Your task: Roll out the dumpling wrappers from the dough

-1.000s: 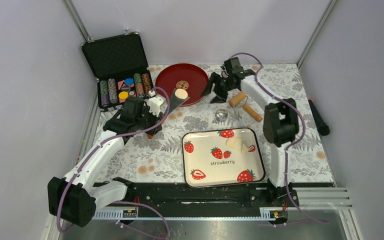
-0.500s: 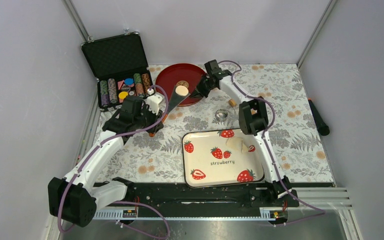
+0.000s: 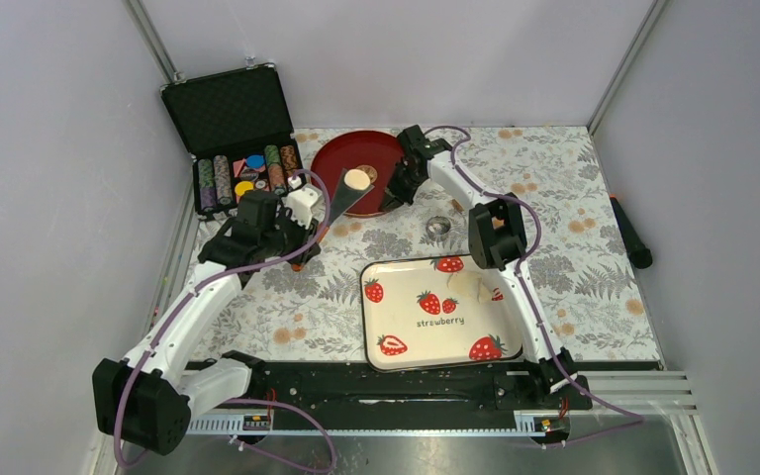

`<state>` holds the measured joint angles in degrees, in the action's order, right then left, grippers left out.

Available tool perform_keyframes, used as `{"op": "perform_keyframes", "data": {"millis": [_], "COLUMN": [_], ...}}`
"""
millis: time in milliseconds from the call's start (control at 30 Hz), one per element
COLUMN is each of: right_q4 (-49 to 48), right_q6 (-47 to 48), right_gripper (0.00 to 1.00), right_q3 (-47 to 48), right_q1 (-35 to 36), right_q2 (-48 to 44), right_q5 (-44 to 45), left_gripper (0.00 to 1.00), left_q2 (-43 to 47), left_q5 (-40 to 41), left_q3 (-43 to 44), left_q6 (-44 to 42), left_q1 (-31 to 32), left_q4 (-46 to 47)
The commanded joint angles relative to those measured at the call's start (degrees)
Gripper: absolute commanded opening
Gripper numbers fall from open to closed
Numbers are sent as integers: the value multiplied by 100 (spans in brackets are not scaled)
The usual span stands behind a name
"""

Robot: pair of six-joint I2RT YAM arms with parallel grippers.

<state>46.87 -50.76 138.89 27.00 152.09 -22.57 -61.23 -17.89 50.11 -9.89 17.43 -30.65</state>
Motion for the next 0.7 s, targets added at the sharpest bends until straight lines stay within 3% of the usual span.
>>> {"op": "perform_keyframes", "data": {"millis": [0, 367, 667], "right_q4": [742, 695, -28], "right_q6": [507, 1231, 1318], "right_gripper": [8, 8, 8], "right_q3": [-228, -1910, -3863], "right_q1": [-2, -55, -51], "right_q2": [-323, -1402, -2576], "right_q5": [-13, 35, -147], "left_gripper": [0, 0, 0], "left_q2": [197, 176, -44], "left_q5": [-156, 95, 119], "left_q3": [78, 35, -1], "left_q6": [-171, -415, -552], "left_q1": [-56, -68, -60], "left_q4": [128, -233, -436]}}
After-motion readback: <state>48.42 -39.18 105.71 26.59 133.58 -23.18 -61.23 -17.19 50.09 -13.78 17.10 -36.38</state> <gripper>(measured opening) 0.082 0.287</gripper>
